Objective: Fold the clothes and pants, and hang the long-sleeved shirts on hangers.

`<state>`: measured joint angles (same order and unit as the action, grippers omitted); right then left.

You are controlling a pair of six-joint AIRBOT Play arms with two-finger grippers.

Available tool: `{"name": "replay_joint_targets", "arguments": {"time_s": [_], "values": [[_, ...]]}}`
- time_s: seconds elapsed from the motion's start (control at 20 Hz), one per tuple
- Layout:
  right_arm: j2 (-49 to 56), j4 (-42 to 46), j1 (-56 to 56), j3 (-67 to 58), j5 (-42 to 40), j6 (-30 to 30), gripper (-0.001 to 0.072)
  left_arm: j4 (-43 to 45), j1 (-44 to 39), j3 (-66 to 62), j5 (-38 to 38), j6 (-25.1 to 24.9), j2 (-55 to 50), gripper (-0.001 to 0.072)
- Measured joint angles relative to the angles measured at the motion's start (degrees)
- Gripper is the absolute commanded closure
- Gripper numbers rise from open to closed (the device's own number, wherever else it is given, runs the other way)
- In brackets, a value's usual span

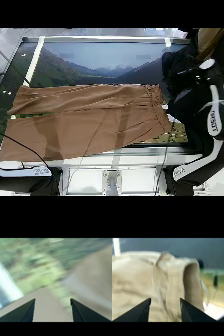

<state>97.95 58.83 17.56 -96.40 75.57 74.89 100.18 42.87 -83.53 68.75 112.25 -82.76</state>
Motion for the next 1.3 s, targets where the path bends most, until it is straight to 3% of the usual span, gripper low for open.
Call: {"name": "replay_joint_targets", "arguments": {"time_s": [0.25, 0.3, 0.45, 0.5, 0.55, 0.6, 0.65, 0.8, 0.85, 0.9, 1.3], "values": [[-12.15, 1.84, 5.86, 7.32, 10.6, -4.0, 0.03, 6.19, 17.94, 11.32, 9.35, -3.34, 13.07, 0.0209], [-14.91, 1.92, 6.73, 10.16, 10.64, -4.74, 0.03, 4.85, 22.95, 14.29, 9.75, -5.75, 15.37, 0.0279], [-23.19, 1.66, 8.48, 20.06, 8.33, -6.36, 0.0299, -7.69, 38.32, 22.23, 8.87, -14.93, 19.15, 0.0282], [-25.38, 1.2, 8.81, 23.12, 7.19, -6.78, 0.03, -12.85, 42.66, 24.37, 8.59, -18.69, 19.5, 0.0264], [-27.04, 0.35, 9.01, 25.51, 6.32, -7.08, 0.03, -18.01, 46.73, 26.4, 8.07, -22.75, 19.54, 0.0151], [-28.33, -0.61, 9.14, 27.58, 5.6, -7.28, 0.03, -21.81, 49.81, 27.89, 7.69, -25.9, 19.26, 0.0095], [-29.18, -1.33, 9.27, 29.07, 5.14, -7.48, 0.03, -24.72, 52.37, 29.16, 7.21, -29.24, 18.4, 0.0079], [-30.69, -4.35, 9.44, 31.54, 3.96, -7.8, 0.03, -30.38, 55.89, 31.06, 5.7, -37.09, 14.62, 0.0081], [-30.97, -5.25, 9.49, 32.0, 3.58, -7.82, 0.0301, -31.52, 56.19, 31.41, 5.18, -38.75, 12.83, 0.0112], [-31.15, -6.08, 9.51, 32.35, 3.48, -7.78, 0.0301, -32.3, 56.26, 31.63, 4.74, -39.91, 11.04, 0.0162], [-31.61, -8.72, 9.55, 33.05, 3.37, -4.61, 0.0302, -37.57, 53.75, 32.22, 1.29, -47.43, 1.01, 0.017]]}}
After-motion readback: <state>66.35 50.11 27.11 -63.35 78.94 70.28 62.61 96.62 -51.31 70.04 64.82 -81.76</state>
